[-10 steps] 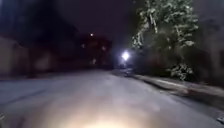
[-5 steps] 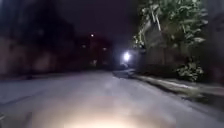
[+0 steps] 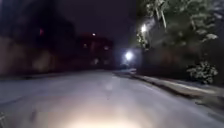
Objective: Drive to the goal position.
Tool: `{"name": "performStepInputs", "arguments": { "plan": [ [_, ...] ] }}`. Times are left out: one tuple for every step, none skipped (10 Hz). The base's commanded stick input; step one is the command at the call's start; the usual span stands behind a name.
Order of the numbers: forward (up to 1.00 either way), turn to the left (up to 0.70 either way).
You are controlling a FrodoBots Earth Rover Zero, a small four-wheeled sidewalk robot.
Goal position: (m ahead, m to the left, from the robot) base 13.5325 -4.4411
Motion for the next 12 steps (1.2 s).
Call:
{"name": "performStepInputs", "arguments": {
  "plan": [
    [0.70, -0.35],
    [0.70, -0.35],
    [0.70, -0.35],
    [0.70, -0.35],
    [0.70, -0.35],
    [0.70, -0.35],
    [0.70, -0.35],
    [0.70, -0.35],
    [0.70, -0.09],
    [0.70, 0.00],
    [0.70, 0.00],
    [0.70, 0.00]
  ]
}}
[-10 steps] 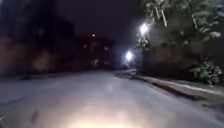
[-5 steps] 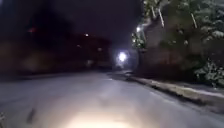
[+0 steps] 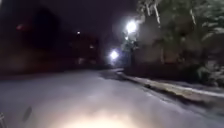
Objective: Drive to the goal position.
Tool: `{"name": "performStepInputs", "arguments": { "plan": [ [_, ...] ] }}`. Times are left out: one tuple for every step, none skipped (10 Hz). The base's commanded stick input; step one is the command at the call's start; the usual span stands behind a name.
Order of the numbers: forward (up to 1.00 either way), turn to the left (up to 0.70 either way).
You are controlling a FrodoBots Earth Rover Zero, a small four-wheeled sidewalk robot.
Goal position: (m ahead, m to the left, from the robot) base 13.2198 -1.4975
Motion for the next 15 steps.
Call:
{"name": "performStepInputs", "arguments": {
  "plan": [
    [0.70, 0.00],
    [0.70, 0.00],
    [0.70, 0.00],
    [0.70, 0.00],
    [0.70, 0.00],
    [0.70, 0.00],
    [0.70, 0.00],
    [0.70, 0.00],
    [0.70, 0.00],
    [0.70, 0.00],
    [0.70, 0.00],
    [0.70, 0.00],
    [0.70, 0.00],
    [0.70, 0.00],
    [0.70, 0.00]
  ]
}}
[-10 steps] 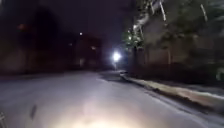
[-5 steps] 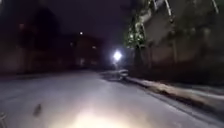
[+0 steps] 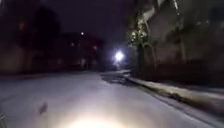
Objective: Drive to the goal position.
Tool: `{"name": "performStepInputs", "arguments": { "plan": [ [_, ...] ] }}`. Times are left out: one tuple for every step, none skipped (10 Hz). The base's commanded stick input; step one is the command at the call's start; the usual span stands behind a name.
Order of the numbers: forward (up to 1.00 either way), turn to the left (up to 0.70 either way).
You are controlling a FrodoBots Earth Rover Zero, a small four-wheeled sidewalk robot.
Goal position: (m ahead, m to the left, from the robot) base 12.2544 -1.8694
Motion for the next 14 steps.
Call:
{"name": "performStepInputs", "arguments": {
  "plan": [
    [0.70, 0.00],
    [0.70, 0.00],
    [0.70, 0.00],
    [0.70, 0.00],
    [0.70, 0.00],
    [0.70, 0.00],
    [0.70, 0.00],
    [0.70, 0.00],
    [0.70, 0.00],
    [0.70, 0.00],
    [0.70, 0.00],
    [0.70, 0.00],
    [0.70, 0.00],
    [0.70, 0.00]
  ]
}}
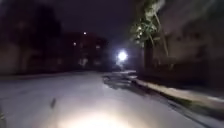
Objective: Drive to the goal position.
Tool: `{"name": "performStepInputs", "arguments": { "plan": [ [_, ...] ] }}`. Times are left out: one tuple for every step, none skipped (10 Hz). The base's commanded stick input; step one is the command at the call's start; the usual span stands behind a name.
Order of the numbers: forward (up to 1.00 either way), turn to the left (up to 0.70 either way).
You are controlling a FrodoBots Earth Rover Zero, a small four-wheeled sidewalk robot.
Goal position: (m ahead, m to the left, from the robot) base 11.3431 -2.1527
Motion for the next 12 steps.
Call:
{"name": "performStepInputs", "arguments": {
  "plan": [
    [0.70, 0.00],
    [0.70, 0.00],
    [0.70, 0.00],
    [0.70, 0.00],
    [0.70, 0.00],
    [0.70, 0.00],
    [0.70, 0.00],
    [0.70, 0.00],
    [0.70, 0.00],
    [0.70, 0.00],
    [0.70, 0.00],
    [0.70, 0.00]
  ]
}}
